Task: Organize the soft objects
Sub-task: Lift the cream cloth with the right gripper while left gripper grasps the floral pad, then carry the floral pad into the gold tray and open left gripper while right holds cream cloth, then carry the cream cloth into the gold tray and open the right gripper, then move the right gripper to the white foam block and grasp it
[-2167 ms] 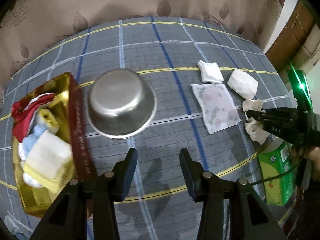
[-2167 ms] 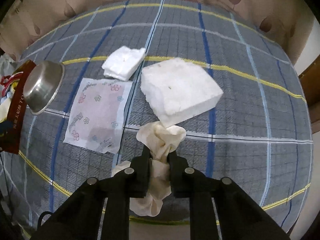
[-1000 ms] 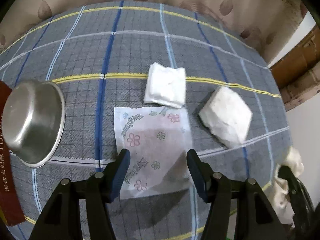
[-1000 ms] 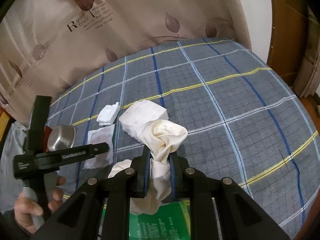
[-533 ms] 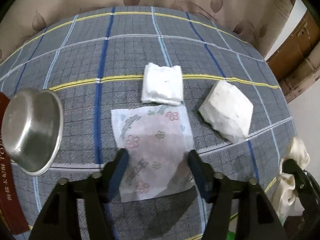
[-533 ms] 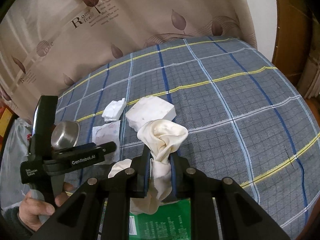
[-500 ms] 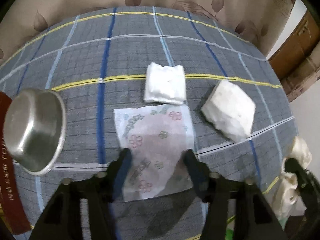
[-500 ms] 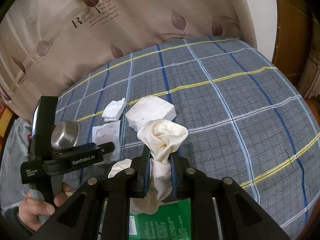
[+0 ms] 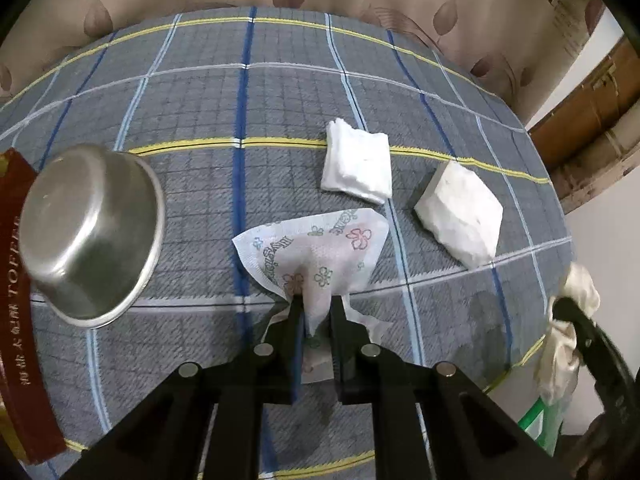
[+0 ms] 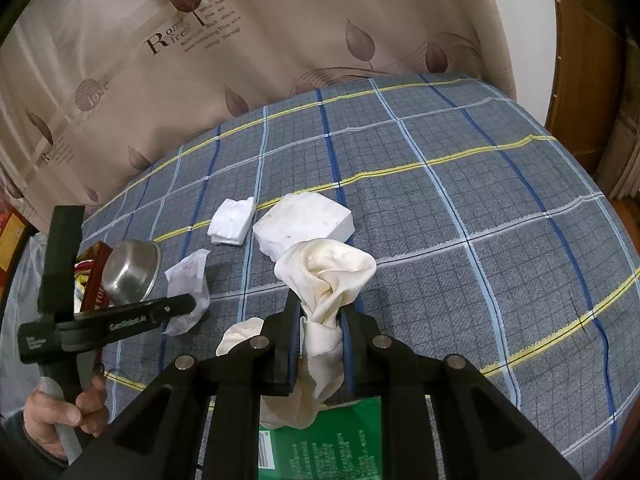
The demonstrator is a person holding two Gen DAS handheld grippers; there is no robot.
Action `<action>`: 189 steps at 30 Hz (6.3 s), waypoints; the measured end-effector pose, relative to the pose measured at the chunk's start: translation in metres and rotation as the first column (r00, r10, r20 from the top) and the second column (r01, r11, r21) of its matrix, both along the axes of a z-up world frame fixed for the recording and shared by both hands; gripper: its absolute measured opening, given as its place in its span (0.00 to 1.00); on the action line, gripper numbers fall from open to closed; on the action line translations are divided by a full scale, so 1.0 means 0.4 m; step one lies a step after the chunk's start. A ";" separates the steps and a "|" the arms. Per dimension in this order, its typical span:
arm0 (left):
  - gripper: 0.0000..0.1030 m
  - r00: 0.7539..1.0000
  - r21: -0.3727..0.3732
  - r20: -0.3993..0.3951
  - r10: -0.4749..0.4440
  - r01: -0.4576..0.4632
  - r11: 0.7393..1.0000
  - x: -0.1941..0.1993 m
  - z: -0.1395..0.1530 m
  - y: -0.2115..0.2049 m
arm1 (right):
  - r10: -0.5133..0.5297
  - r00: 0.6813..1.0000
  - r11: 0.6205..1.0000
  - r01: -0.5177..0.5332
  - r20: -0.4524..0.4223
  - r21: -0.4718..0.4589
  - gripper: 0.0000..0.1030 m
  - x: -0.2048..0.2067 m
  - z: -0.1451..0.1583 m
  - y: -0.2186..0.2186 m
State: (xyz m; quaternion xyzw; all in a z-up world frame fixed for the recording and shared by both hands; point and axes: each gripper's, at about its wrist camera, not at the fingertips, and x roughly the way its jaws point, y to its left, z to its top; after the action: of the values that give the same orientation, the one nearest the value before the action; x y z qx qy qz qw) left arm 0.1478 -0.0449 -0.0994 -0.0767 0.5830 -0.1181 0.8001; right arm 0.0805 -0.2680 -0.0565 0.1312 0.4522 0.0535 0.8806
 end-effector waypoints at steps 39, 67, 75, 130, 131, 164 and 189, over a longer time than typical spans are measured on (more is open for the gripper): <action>0.11 0.978 0.097 0.192 0.088 -0.108 0.989 -0.122 0.263 0.261 | 0.049 0.998 0.999 -0.049 0.027 -0.024 0.16 -0.009 -0.001 0.033; 0.11 0.913 0.231 0.171 0.369 -0.402 0.886 -0.207 0.229 0.745 | 0.053 0.998 0.998 -0.052 0.017 -0.036 0.16 -0.011 -0.010 0.046; 0.11 0.918 0.231 0.132 0.373 -0.394 0.890 -0.221 0.170 0.752 | 0.053 0.998 0.998 -0.053 0.016 -0.038 0.16 -0.010 -0.011 0.047; 0.41 0.836 0.255 0.247 0.490 -0.544 0.800 -0.367 0.198 0.891 | 0.551 0.834 0.829 -0.543 0.024 -0.134 0.16 0.027 0.088 0.670; 0.41 0.831 0.256 0.250 0.497 -0.551 0.794 -0.371 0.199 0.897 | 0.567 0.823 0.818 -0.558 0.030 -0.138 0.16 0.030 0.094 0.697; 0.41 0.826 0.202 0.262 0.499 -0.552 0.809 -0.395 0.218 0.924 | 0.599 0.798 0.783 -0.602 -0.070 -0.155 0.43 0.257 -0.029 1.070; 0.41 0.840 0.211 0.240 0.486 -0.534 0.819 -0.383 0.203 0.906 | 0.587 0.810 0.806 -0.584 0.009 -0.096 0.59 0.148 0.074 0.850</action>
State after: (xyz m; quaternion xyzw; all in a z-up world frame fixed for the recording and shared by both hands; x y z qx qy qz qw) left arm -0.0055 0.3174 -0.0182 -0.1102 0.4787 0.1751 0.8532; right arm 0.1398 0.0719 -0.0269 -0.0547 0.4555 0.3046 0.8348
